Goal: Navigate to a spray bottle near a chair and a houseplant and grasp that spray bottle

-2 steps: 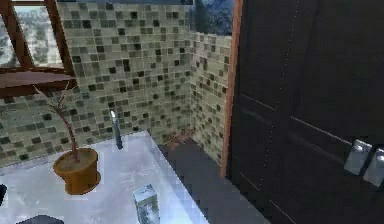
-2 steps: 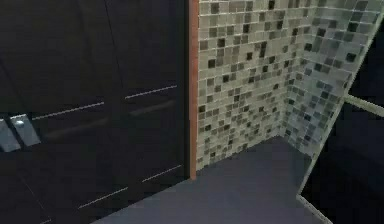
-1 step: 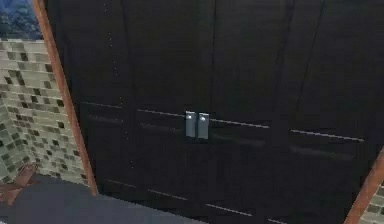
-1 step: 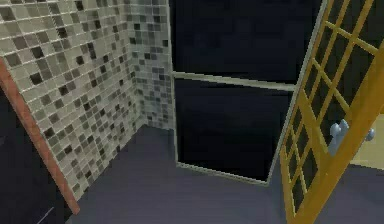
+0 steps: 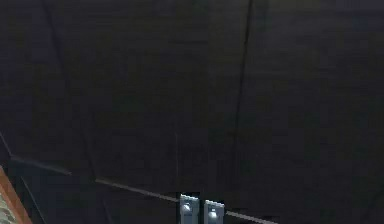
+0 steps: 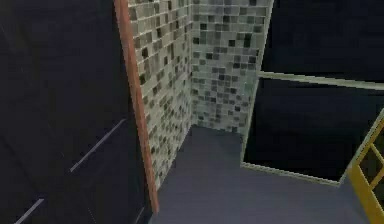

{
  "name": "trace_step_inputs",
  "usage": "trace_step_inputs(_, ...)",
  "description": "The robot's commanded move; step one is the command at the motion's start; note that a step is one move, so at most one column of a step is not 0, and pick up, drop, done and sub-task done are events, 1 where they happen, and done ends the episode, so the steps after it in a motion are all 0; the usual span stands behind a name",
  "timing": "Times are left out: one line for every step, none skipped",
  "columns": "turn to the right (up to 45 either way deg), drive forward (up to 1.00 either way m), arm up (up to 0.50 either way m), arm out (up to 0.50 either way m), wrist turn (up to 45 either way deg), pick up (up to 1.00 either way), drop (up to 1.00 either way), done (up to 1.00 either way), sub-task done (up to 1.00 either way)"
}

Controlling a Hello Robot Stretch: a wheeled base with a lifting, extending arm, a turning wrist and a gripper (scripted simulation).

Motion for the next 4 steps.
trace_step_inputs(-45.0, 0.00, 0.00, 0.00, 0.0, 0.00, 0.00, 0.00, 0.00)
trace_step_inputs(-21.0, 0.00, 0.00, 0.00, 0.0, 0.00, 0.00, 0.00, 0.00)
trace_step_inputs(0.0, 0.25, 0.00, 0.00, 0.0, 0.00, 0.00, 0.00, 0.00)
trace_step_inputs(-45.0, 0.00, 0.00, 0.00, 0.0, 0.00, 0.00, 0.00, 0.00)
